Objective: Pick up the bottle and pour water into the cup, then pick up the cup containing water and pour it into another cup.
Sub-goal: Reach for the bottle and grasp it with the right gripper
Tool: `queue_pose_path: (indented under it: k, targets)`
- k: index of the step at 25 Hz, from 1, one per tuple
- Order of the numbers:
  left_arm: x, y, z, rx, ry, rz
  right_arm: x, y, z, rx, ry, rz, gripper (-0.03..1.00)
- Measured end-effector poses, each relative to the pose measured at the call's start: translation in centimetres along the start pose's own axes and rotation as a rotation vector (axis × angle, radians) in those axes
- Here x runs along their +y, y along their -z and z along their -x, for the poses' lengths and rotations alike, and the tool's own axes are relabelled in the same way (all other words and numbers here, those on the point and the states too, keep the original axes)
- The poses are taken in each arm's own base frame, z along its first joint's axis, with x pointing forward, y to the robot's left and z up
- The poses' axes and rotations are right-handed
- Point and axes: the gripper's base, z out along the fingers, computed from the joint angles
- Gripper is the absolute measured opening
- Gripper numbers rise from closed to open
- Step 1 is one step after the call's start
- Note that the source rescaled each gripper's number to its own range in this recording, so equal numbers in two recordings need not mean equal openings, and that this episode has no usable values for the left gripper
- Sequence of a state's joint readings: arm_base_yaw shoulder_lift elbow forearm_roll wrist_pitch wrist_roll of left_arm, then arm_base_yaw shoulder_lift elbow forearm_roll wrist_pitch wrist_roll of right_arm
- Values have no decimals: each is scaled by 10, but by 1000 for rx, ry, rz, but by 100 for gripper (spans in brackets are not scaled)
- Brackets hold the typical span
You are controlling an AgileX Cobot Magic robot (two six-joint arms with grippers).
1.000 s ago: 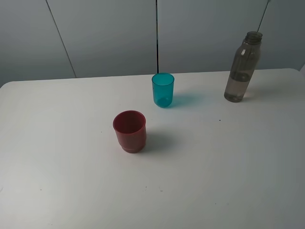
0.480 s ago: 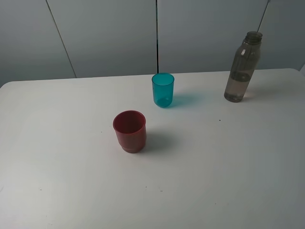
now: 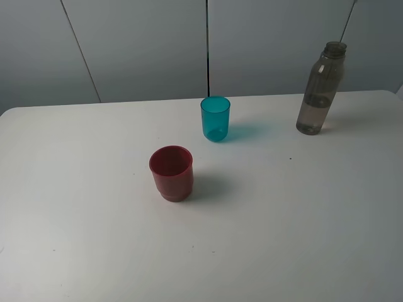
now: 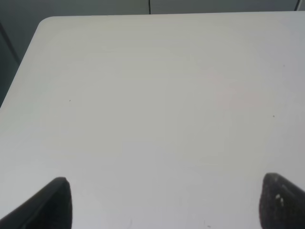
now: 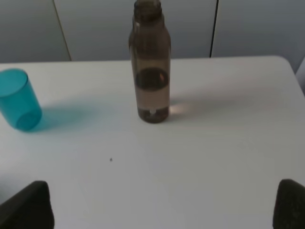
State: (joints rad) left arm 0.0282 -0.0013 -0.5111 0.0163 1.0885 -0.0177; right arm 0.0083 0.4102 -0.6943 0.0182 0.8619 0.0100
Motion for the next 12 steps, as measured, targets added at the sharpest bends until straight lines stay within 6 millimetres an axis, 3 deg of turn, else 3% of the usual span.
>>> queue_pose_path:
  k: [6,12]
  targets:
    - [0,0,0,0,2,0,2,-70,31,16,-40,19,100]
    - [0,0,0,0,2,0,3,-141,21,195,-75,26,100]
